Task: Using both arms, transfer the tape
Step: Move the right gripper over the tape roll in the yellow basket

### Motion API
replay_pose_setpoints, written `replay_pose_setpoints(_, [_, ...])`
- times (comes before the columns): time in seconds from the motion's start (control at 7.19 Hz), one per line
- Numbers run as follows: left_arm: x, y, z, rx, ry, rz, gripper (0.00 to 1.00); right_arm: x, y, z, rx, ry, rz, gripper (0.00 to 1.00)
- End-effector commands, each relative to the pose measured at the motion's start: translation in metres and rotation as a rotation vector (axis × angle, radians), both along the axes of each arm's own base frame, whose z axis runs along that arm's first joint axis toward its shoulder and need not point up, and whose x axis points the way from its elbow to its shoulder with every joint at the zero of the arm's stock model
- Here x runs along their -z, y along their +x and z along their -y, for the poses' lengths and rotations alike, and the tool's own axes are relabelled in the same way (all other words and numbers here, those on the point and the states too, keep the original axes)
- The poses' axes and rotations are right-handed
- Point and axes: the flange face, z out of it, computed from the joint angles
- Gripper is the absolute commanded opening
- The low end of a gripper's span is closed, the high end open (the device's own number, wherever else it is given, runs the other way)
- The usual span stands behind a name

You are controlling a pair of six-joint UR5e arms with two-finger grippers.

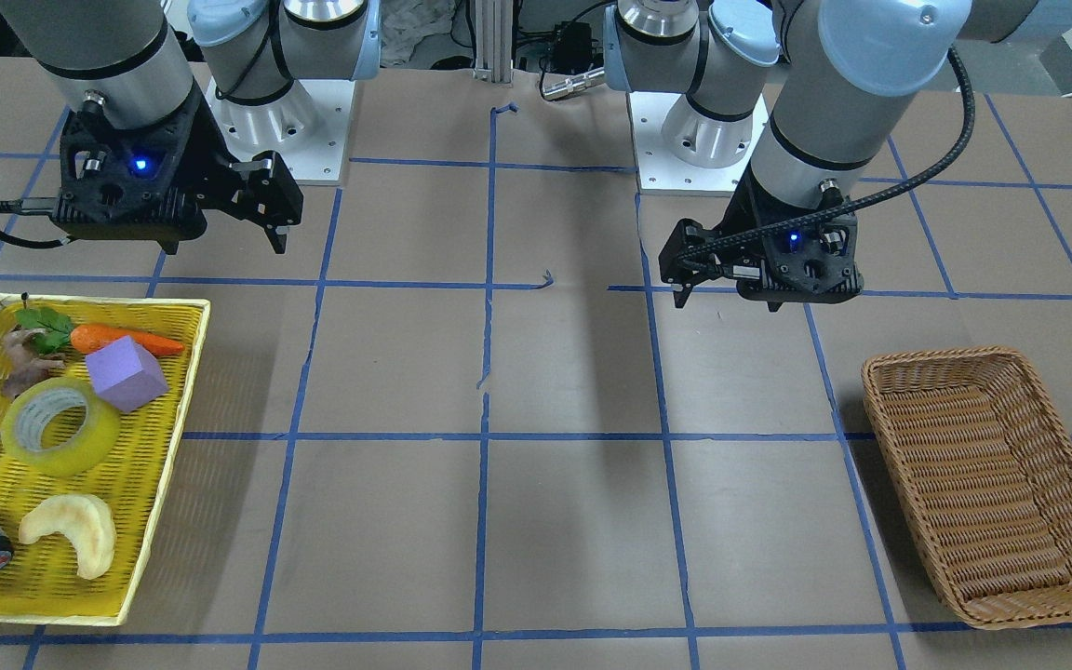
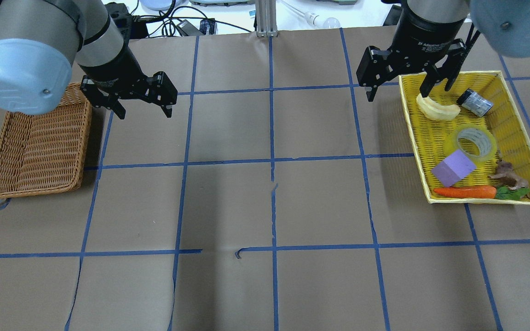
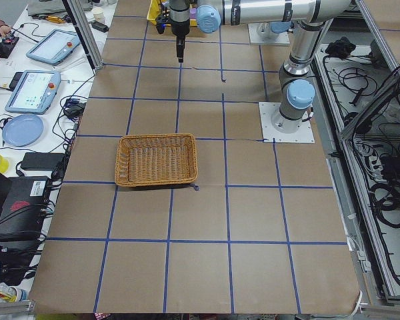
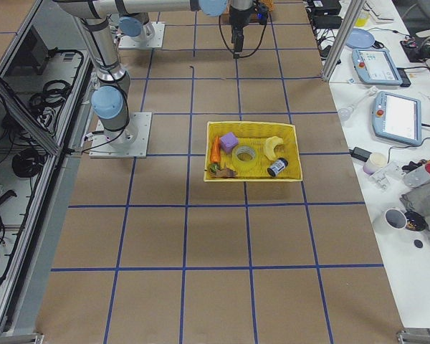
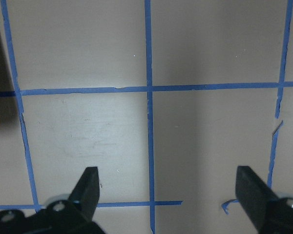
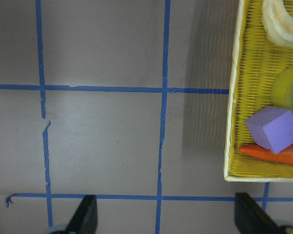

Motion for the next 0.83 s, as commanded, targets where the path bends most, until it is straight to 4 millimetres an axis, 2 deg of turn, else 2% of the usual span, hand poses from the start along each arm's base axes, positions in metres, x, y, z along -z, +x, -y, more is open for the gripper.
replay_pose_setpoints(0.0, [0.0, 0.0, 0.0, 0.0, 0.0, 0.0, 1.0, -0.012, -0.006, 0.004, 0.01, -0.025, -0.002, 1.0])
replay_pose_setpoints(0.28, [0.0, 0.0, 0.0, 0.0, 0.0, 0.0, 1.0, -0.015, -0.008, 0.005, 0.012, -0.03, -0.008, 1.0])
replay_pose_setpoints(0.56, [0.0, 0.0, -0.001, 0.0, 0.0, 0.0, 1.0, -0.01, -0.034, 0.012, 0.053, -0.021, -0.007, 1.0])
replay_pose_setpoints(0.7, [0.0, 0.0, -0.001, 0.0, 0.0, 0.0, 1.0, -0.01, -0.04, 0.013, 0.059, -0.025, -0.015, 1.0])
